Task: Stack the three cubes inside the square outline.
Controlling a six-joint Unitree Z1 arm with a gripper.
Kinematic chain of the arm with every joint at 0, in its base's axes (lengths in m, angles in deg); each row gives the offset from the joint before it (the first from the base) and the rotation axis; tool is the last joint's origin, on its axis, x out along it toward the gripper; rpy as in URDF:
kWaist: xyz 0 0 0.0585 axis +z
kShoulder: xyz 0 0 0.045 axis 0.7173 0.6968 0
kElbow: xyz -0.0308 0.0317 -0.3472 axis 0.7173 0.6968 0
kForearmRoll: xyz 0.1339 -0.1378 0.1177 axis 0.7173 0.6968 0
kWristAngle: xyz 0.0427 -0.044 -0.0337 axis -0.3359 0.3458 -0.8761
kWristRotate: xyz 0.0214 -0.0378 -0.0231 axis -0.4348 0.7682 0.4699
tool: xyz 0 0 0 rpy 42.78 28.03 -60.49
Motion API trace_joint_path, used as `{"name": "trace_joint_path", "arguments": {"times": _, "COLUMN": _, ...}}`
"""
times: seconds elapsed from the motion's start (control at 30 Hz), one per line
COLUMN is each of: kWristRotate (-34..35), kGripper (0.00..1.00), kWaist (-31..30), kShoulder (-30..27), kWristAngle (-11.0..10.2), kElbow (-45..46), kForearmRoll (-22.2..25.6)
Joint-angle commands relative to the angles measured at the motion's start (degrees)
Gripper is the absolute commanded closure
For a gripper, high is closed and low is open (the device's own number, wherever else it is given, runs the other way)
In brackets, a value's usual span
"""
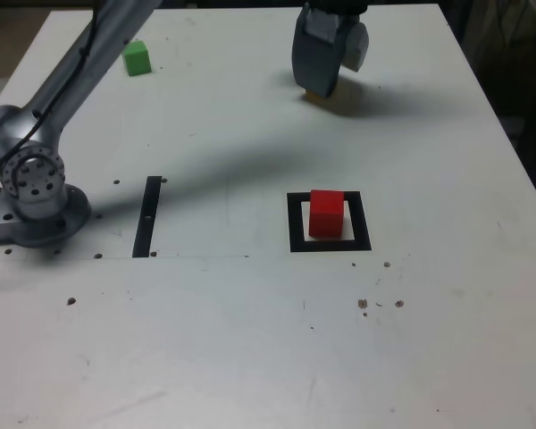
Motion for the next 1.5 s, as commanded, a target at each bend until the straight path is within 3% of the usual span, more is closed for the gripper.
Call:
{"name": "trace_joint_path", "arguments": {"times": 0.0, "kWristRotate": -0.22, "kGripper": 0.68, "kWaist": -0.1, "kShoulder": 0.38, "kWristAngle": 0.12, "kElbow": -0.35, "kForearmRoll": 0.57}}
{"name": "trace_joint_path", "arguments": {"times": 0.7, "kWristRotate": -1.28, "kGripper": 0.68, "kWaist": -0.28, "kShoulder": -0.62, "kWristAngle": 0.55, "kElbow": -0.21, "kForearmRoll": 1.84}}
{"name": "trace_joint_path", "arguments": {"times": 1.47, "kWristRotate": -7.35, "kGripper": 0.68, "kWaist": -6.06, "kShoulder": -8.83, "kWristAngle": 0.05, "kElbow": 6.22, "kForearmRoll": 1.34}}
